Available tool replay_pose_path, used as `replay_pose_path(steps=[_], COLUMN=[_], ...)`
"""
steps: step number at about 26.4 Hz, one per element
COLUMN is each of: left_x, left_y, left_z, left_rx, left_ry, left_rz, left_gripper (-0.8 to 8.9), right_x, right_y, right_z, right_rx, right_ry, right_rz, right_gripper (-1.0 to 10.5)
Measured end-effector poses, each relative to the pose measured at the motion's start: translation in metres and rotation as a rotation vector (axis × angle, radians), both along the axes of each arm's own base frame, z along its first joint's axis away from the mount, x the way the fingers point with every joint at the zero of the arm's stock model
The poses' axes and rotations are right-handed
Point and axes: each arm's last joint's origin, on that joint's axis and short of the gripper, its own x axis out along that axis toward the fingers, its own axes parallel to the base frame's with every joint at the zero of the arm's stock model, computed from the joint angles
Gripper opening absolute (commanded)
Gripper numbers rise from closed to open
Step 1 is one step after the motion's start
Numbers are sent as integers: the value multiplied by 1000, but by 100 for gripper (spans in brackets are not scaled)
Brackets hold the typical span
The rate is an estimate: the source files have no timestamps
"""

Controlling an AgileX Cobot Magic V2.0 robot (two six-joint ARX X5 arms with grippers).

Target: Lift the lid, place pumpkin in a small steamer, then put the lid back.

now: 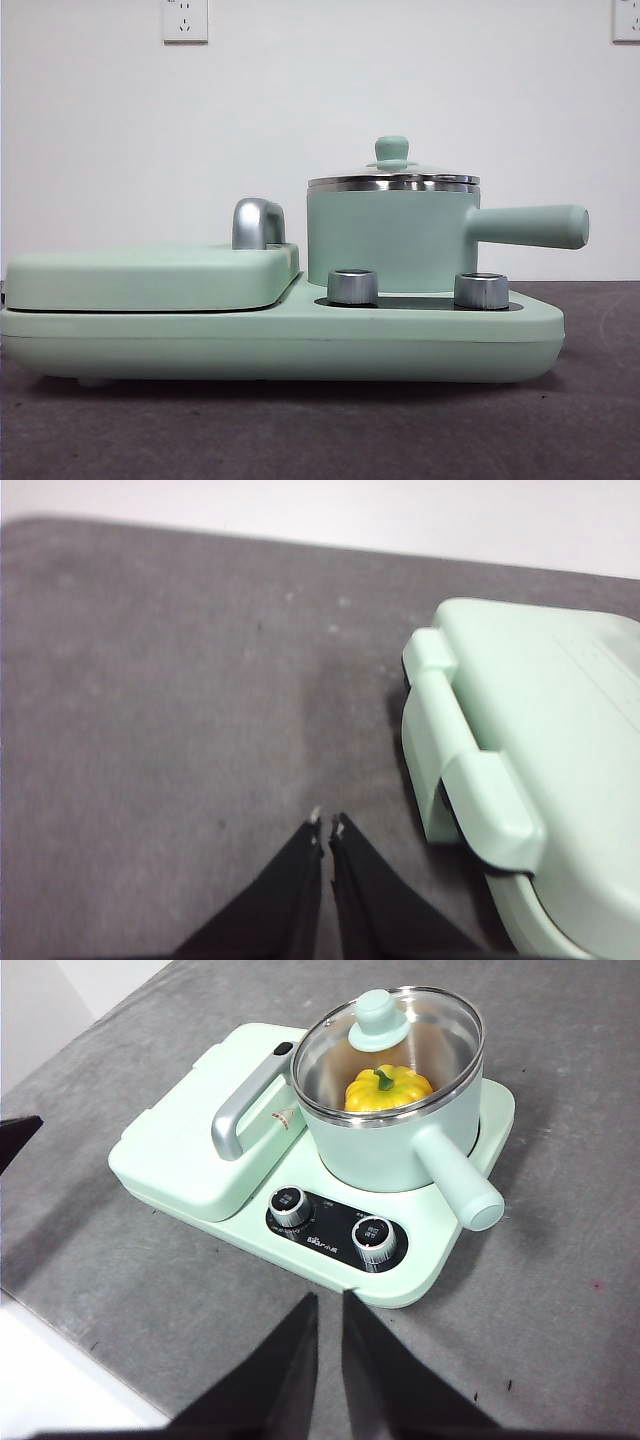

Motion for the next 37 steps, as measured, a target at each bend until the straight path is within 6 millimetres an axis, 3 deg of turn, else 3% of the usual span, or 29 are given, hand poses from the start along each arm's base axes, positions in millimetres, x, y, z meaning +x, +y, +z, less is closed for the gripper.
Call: replay_pose_path(steps=[7,33,37], left_x=[7,6,6], left_y=[0,0,0], left_z=[-7,-8,-8], left_rx=[31,32,32], left_ry=[-99,-88,-89], left_rz=[-6,-6,-6], left_gripper=[19,19,19], right_x=[0,0,5], right_y=[0,0,0], right_z=[0,0,-7], right_rx=[0,4,16], right_ry=[0,-5,-15], right_rz=[0,-1,-64], right_gripper=[35,35,35])
